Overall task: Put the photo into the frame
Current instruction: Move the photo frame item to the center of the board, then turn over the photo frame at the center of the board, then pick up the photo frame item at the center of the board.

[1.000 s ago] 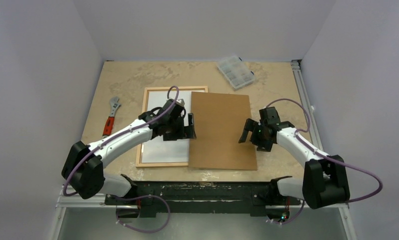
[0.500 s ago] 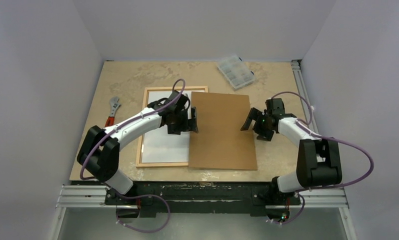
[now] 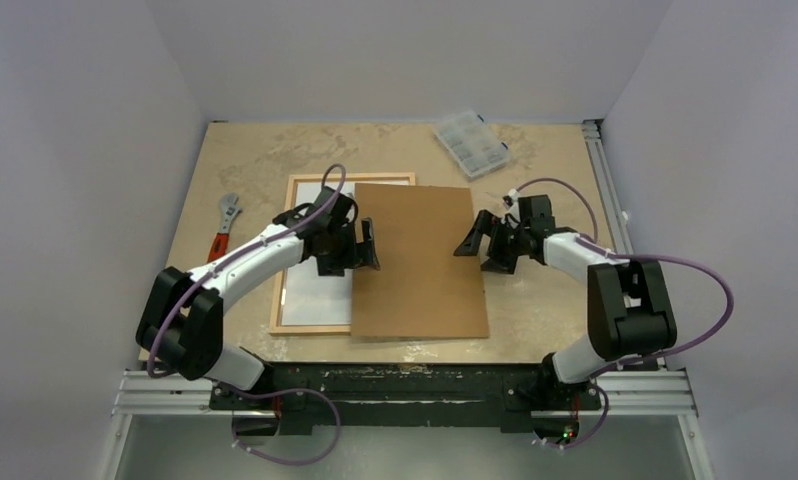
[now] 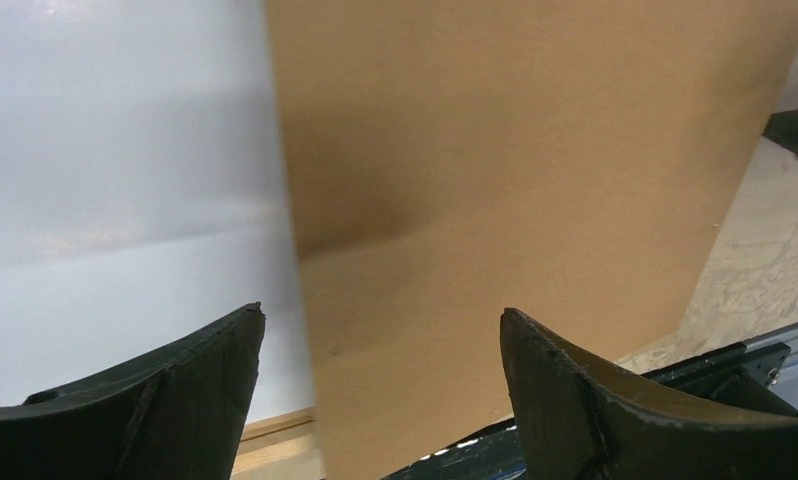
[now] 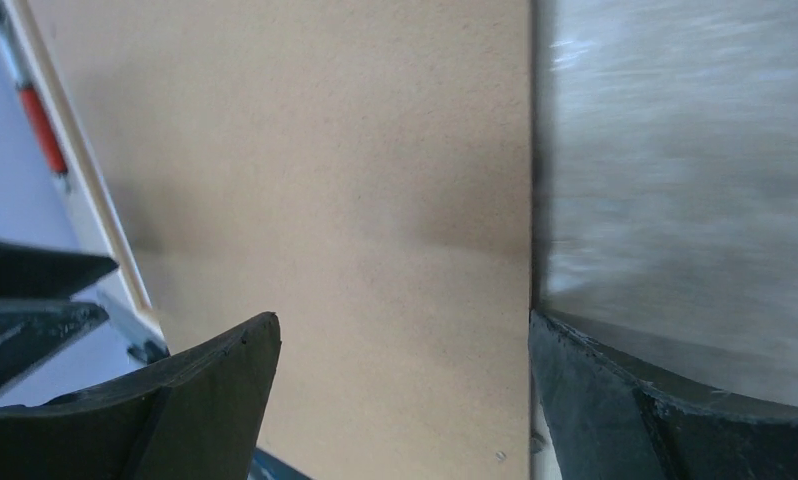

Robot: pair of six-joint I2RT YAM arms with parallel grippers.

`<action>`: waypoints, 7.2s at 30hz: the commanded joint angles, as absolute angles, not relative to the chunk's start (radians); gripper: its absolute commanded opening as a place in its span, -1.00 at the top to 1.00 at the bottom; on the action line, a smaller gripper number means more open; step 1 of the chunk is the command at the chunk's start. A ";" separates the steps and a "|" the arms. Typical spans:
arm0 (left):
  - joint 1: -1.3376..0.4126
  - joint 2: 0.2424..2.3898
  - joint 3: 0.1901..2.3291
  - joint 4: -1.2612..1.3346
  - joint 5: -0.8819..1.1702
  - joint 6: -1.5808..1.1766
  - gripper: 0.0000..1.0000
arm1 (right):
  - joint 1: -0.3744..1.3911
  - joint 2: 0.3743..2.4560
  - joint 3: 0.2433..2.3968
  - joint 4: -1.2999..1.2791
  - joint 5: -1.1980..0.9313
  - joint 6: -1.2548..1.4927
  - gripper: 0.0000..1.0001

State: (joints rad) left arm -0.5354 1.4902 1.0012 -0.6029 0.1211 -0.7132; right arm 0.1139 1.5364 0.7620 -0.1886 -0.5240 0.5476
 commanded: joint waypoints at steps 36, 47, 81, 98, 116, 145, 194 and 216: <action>-0.574 1.202 0.800 -0.517 0.176 -0.843 -0.66 | 0.151 1.748 0.740 0.257 -0.753 0.793 -0.41; -0.595 1.175 0.811 -0.545 0.173 -0.832 -0.65 | 0.138 1.876 0.840 0.314 -0.827 0.790 0.52; -0.639 1.146 0.853 -0.627 0.118 -0.843 -0.67 | 0.003 1.355 1.575 -0.801 -0.583 0.524 1.00; -0.657 1.185 0.879 -0.635 0.114 -0.838 -0.67 | 0.003 1.458 1.894 -1.158 -0.364 0.359 1.00; -0.681 1.216 0.907 -0.667 0.076 -0.831 -0.66 | 0.173 1.654 2.009 -1.230 -0.326 0.354 1.00; -0.698 1.103 1.121 -0.543 0.168 -0.888 -0.89 | 0.294 1.582 1.780 -0.752 -0.755 0.599 -0.39; -0.533 1.169 0.827 -0.184 0.199 -0.978 -0.63 | 0.153 1.555 1.191 -0.630 -0.554 0.426 -0.35; -0.478 1.345 0.709 -0.144 0.174 -0.978 -0.62 | 0.033 1.848 1.113 -0.429 -0.406 0.429 -0.34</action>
State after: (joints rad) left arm -0.4854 1.3296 0.7090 -0.1303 0.1967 -1.0035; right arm 0.0704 1.7584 1.0740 -0.5354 -0.3450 0.4393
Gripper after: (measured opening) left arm 0.819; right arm 0.677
